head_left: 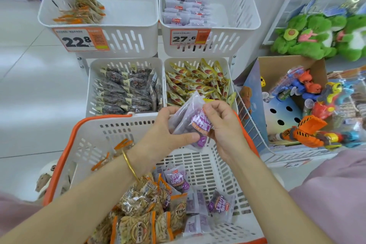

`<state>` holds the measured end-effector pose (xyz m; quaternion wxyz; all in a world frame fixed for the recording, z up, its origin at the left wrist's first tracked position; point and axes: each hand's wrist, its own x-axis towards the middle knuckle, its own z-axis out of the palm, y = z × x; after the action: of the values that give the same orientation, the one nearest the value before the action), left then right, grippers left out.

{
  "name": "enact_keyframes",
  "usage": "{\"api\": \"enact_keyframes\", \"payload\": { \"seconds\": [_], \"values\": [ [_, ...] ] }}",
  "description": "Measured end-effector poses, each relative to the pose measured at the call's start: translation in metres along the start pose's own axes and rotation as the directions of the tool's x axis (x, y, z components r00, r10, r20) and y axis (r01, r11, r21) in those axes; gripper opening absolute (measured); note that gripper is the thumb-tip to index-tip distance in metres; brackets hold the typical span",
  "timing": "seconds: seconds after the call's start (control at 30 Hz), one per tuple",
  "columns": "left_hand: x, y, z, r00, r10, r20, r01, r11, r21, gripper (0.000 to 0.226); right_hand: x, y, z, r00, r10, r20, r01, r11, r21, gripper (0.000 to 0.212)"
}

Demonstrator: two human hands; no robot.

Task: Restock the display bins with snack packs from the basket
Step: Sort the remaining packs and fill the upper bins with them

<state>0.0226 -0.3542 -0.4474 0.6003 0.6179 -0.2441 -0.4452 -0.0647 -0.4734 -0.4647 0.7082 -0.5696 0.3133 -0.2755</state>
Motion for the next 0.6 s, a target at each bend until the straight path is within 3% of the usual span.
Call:
{"api": "enact_keyframes", "payload": {
  "seconds": [0.07, 0.13, 0.23, 0.3, 0.47, 0.6],
  "values": [
    [0.003, 0.002, 0.001, 0.998, 0.044, -0.054, -0.045, 0.999, -0.011, 0.052, 0.003, -0.001, 0.003, 1.000, 0.005, 0.001, -0.005, 1.000, -0.016, 0.004],
    [0.008, 0.012, -0.003, 0.994, 0.080, -0.075, -0.077, 0.996, 0.048, 0.046, 0.014, -0.016, 0.000, 0.997, 0.062, 0.052, -0.063, 0.998, 0.016, 0.020],
    [0.028, 0.045, -0.014, 0.985, 0.166, -0.049, -0.160, 0.982, 0.102, 0.046, 0.040, -0.061, -0.014, 0.930, 0.170, 0.327, -0.171, 0.985, -0.025, 0.062],
    [0.048, 0.072, -0.013, 0.970, 0.241, -0.024, -0.234, 0.957, 0.171, 0.049, 0.059, -0.091, -0.016, 0.886, 0.155, 0.437, -0.121, 0.987, -0.104, 0.064],
    [0.118, 0.138, 0.004, 0.860, 0.509, -0.031, -0.445, 0.780, 0.441, 0.059, 0.117, -0.163, -0.014, 0.967, -0.103, 0.232, 0.121, 0.990, -0.068, 0.061],
    [0.182, 0.173, -0.004, 0.757, 0.652, -0.048, -0.439, 0.562, 0.701, 0.059, 0.174, -0.211, -0.029, 0.916, -0.391, 0.089, 0.397, 0.852, -0.341, 0.051]
  ]
}}
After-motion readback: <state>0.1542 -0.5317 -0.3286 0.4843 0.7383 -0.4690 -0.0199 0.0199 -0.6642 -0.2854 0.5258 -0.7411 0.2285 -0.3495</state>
